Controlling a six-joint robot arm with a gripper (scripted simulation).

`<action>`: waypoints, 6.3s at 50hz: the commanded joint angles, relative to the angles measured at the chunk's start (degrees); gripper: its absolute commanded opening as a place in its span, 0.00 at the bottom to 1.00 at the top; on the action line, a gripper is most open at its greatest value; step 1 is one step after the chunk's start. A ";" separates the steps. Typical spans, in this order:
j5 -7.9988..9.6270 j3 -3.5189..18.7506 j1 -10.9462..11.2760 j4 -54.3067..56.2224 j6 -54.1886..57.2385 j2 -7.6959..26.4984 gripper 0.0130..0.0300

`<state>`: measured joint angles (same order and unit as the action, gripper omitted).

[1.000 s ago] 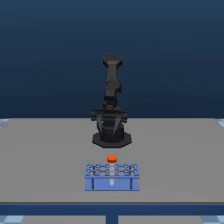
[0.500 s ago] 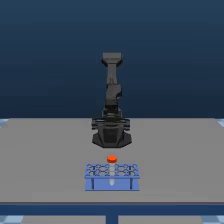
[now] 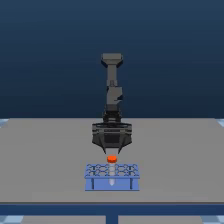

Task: Pick up the centrifuge tube on the rack

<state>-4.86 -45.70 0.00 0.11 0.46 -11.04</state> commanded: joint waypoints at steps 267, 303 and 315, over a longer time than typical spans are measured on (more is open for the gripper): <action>8.30 3.73 -0.01 -0.49 -0.83 -4.22 0.00; 13.81 7.04 -0.01 -0.25 -0.58 -6.42 0.00; 13.81 7.04 -0.01 -0.25 -0.58 -6.42 0.00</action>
<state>8.96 -38.70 0.00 -0.14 -0.12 -17.43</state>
